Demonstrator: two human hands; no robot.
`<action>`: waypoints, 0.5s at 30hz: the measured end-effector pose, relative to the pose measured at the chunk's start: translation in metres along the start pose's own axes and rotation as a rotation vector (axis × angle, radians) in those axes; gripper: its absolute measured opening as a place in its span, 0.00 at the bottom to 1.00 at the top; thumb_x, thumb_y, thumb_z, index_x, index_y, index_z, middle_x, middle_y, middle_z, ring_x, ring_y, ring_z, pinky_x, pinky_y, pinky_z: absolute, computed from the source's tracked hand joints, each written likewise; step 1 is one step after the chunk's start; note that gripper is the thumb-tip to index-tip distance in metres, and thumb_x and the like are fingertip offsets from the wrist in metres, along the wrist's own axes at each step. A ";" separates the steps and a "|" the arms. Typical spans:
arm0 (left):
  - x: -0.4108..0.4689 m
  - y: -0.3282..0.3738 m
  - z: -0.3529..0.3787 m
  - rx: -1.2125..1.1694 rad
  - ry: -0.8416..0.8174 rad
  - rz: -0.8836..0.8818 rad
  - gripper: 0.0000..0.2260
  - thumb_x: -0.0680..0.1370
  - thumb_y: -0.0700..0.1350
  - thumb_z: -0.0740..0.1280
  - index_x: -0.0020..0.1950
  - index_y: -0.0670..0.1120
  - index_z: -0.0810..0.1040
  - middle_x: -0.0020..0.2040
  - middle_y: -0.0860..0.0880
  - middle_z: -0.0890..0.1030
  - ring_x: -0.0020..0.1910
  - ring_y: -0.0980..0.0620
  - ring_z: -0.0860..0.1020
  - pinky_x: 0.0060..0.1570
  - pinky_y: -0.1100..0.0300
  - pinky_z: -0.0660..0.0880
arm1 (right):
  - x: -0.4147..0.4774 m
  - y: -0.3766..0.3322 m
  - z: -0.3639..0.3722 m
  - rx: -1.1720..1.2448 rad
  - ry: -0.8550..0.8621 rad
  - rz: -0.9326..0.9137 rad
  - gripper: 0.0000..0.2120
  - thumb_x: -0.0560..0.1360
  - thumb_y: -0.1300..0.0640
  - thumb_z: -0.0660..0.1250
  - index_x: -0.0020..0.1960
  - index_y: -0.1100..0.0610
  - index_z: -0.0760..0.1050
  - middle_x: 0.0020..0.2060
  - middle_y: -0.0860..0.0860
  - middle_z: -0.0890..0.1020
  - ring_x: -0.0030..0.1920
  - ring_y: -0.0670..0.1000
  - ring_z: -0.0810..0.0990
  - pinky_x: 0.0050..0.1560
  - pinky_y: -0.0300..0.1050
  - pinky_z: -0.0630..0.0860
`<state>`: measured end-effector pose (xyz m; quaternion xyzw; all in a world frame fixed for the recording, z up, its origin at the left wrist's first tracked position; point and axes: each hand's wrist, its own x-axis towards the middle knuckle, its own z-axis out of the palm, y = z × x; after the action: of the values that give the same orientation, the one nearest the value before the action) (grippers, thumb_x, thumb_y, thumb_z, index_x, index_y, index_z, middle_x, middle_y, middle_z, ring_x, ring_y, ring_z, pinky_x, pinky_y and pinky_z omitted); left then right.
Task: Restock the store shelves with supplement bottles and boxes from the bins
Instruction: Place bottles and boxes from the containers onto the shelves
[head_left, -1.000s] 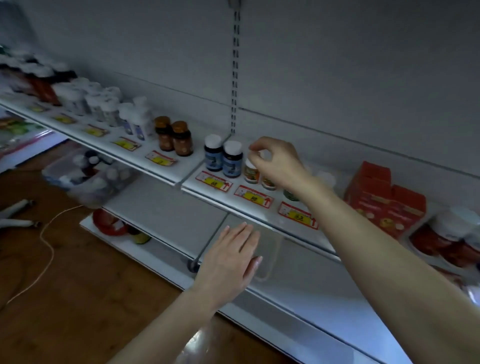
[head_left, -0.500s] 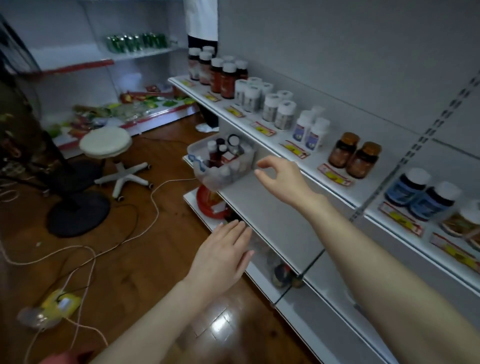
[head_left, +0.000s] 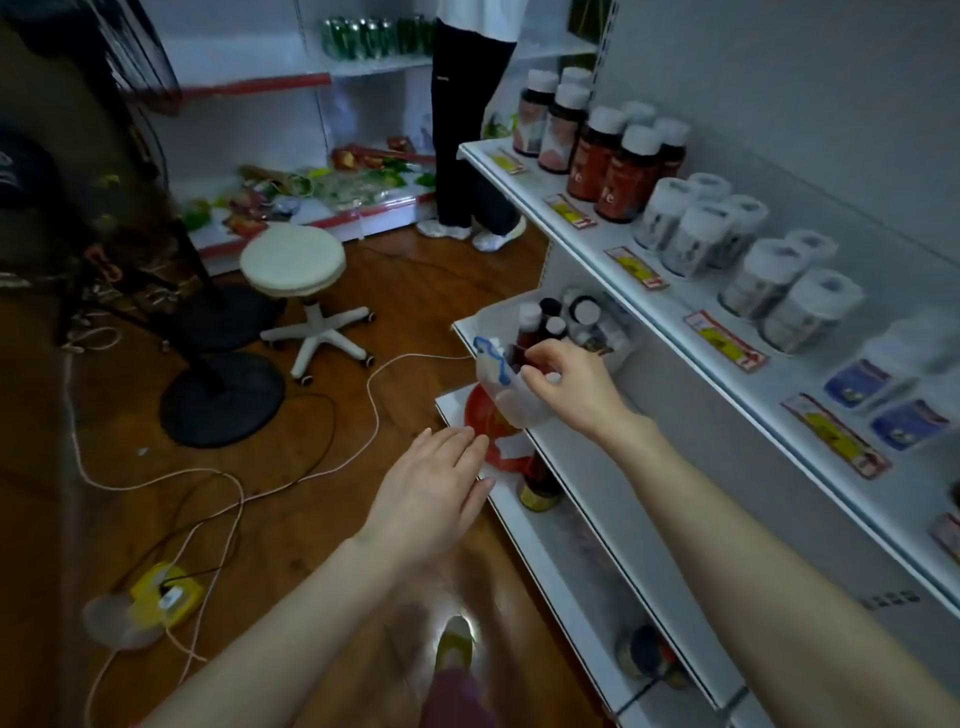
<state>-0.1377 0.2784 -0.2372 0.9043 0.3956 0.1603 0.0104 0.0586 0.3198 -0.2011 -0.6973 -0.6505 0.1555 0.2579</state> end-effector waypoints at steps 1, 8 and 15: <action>0.015 -0.013 0.006 -0.009 -0.011 -0.002 0.22 0.75 0.54 0.54 0.56 0.44 0.81 0.52 0.47 0.83 0.53 0.50 0.81 0.54 0.53 0.75 | 0.017 0.007 0.007 -0.010 -0.019 0.008 0.14 0.76 0.57 0.64 0.58 0.62 0.76 0.53 0.56 0.80 0.55 0.54 0.77 0.53 0.44 0.71; 0.099 -0.086 0.038 -0.049 -0.044 -0.026 0.21 0.74 0.52 0.57 0.56 0.42 0.80 0.51 0.44 0.83 0.52 0.47 0.81 0.53 0.50 0.76 | 0.106 0.044 0.044 -0.064 -0.123 0.123 0.16 0.76 0.55 0.64 0.60 0.61 0.74 0.55 0.56 0.79 0.56 0.54 0.76 0.50 0.40 0.68; 0.176 -0.148 0.083 -0.068 -0.113 0.063 0.16 0.70 0.47 0.69 0.53 0.39 0.81 0.49 0.42 0.83 0.49 0.44 0.82 0.50 0.47 0.76 | 0.161 0.080 0.069 -0.029 -0.110 0.307 0.15 0.75 0.56 0.65 0.60 0.62 0.75 0.56 0.57 0.79 0.58 0.56 0.76 0.53 0.41 0.69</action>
<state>-0.1067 0.5155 -0.2878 0.9229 0.3602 0.1228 0.0584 0.1037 0.4884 -0.2832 -0.7826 -0.5515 0.2218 0.1849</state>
